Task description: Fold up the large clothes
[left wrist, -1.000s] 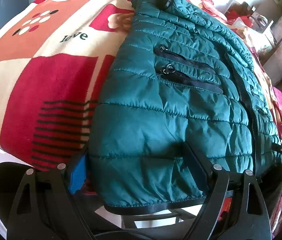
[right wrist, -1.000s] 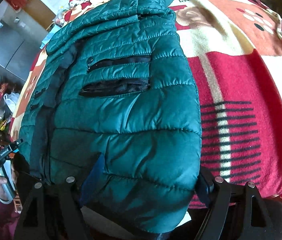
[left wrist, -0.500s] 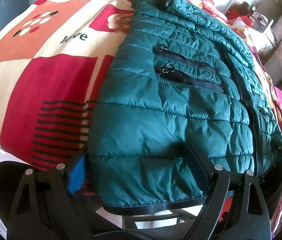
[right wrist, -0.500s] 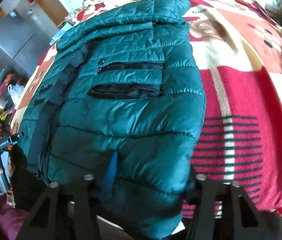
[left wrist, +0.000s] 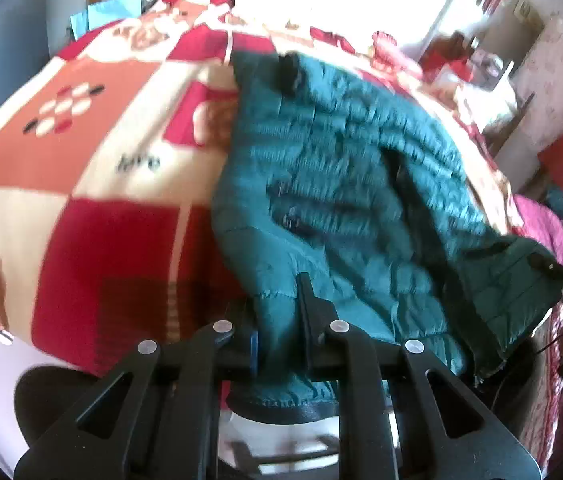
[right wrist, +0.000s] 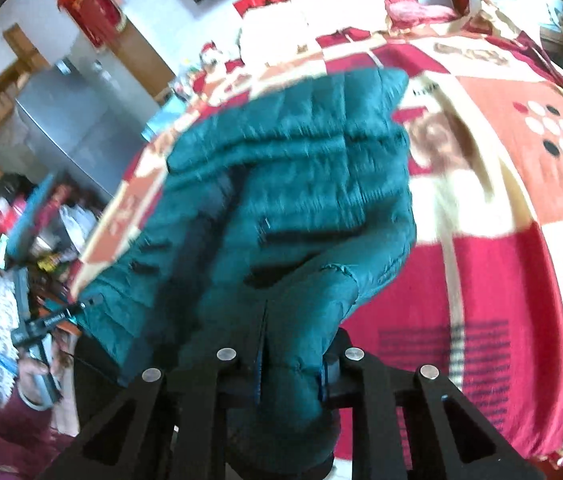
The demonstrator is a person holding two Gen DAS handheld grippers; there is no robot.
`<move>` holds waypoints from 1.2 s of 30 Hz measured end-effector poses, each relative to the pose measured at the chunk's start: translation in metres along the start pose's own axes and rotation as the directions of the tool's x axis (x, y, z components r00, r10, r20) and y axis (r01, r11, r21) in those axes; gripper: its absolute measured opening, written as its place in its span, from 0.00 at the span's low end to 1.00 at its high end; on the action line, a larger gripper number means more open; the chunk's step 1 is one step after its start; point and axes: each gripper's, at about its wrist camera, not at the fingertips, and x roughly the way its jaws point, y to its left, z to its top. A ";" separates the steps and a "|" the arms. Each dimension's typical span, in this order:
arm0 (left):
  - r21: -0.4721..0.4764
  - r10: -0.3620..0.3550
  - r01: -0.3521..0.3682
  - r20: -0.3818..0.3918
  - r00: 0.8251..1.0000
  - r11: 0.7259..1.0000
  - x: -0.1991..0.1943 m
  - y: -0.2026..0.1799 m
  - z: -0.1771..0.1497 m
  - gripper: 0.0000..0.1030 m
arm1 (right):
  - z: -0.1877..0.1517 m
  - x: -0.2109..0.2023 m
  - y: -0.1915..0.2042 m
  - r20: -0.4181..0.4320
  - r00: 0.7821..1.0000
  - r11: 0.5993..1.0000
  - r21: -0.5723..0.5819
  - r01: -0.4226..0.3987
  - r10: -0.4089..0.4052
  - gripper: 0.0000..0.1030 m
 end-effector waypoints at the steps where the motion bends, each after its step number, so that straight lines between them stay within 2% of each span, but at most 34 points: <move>1: -0.002 -0.002 0.002 0.013 1.000 1.000 -0.003 -0.001 0.005 0.14 | 0.007 -0.003 0.002 0.016 1.000 1.000 -0.004 -0.001 0.001 0.17; 10: -0.008 0.008 -0.007 0.111 0.994 1.000 -0.010 -0.008 0.051 0.14 | 0.052 -0.009 0.014 0.094 0.996 0.999 -0.031 0.010 -0.007 0.17; 25: -0.015 0.040 -0.038 0.177 0.983 0.999 0.002 -0.012 0.095 0.14 | 0.096 0.000 0.004 0.128 0.990 0.998 -0.009 0.054 -0.052 0.17; 36: -0.031 0.056 -0.050 0.220 0.974 0.998 0.012 -0.019 0.141 0.14 | 0.132 0.012 0.000 0.149 0.983 0.994 -0.004 0.105 -0.103 0.17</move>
